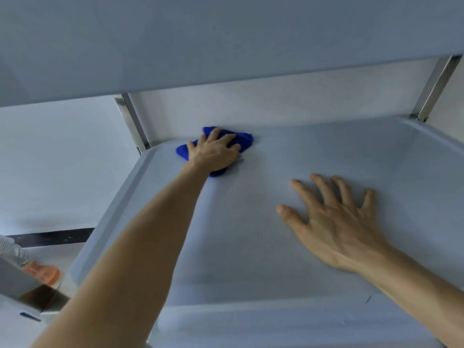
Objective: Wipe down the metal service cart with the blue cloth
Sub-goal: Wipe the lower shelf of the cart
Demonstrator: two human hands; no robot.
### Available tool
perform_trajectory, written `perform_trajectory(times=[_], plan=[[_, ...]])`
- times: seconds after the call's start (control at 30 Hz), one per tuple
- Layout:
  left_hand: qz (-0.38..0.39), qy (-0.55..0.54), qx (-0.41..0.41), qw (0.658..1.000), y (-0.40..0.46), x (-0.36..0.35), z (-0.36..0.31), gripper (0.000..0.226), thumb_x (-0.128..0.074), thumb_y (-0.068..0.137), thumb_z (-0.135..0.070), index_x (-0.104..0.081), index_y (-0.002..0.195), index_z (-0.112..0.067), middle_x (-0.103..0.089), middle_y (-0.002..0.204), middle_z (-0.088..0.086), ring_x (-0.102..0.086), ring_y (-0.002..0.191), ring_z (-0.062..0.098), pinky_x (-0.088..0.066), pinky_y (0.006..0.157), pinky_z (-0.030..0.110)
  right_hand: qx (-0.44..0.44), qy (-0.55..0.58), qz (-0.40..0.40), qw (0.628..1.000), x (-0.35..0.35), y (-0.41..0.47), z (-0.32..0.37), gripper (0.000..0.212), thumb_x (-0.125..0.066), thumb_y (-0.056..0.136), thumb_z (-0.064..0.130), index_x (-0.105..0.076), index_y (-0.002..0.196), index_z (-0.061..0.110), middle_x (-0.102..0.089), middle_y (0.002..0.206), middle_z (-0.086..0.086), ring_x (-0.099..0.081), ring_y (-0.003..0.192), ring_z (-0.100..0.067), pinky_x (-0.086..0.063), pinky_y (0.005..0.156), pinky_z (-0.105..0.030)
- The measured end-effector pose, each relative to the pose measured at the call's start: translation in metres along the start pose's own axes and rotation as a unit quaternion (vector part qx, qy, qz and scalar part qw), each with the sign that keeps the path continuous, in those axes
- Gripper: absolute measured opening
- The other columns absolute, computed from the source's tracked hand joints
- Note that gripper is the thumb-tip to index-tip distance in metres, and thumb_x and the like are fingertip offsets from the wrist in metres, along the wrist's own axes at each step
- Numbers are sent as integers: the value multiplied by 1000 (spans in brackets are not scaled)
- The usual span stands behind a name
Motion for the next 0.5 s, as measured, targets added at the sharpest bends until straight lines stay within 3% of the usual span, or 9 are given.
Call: perform_trajectory(times=[0.23,0.37,0.5], plan=[[12,-16,-157,987,-69,-10,-52,45,-31,97,-58,-33,142,-57,-16,163,-16,-19,148,21,-10,118,52,-5,14,11,1000,2,1,1,88,9,69,84,-1,149,49,0,165,11,3,152,-24,-2,113,-68],[13,-21,-188,982,-121,-3,-34,42,-31,99,-55,-34,141,-58,-18,162,-19,-21,148,16,-15,117,47,1,20,12,1000,4,1,1,82,2,74,82,-6,149,48,-4,165,11,0,152,-24,-4,113,-69],[23,-23,-196,980,-170,6,-17,42,-33,100,-53,-34,141,-57,-19,161,-20,-21,146,12,-12,119,42,1,39,12,999,8,2,-1,60,-14,94,68,-15,151,47,-8,165,11,-4,152,-23,-4,114,-69]])
Point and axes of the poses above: each hand's wrist, its own y-axis towards the middle knuckle, its own x-axis out of the back of the hand, z = x × y, the point moved 5 cm from there along y, towards the middle knuckle
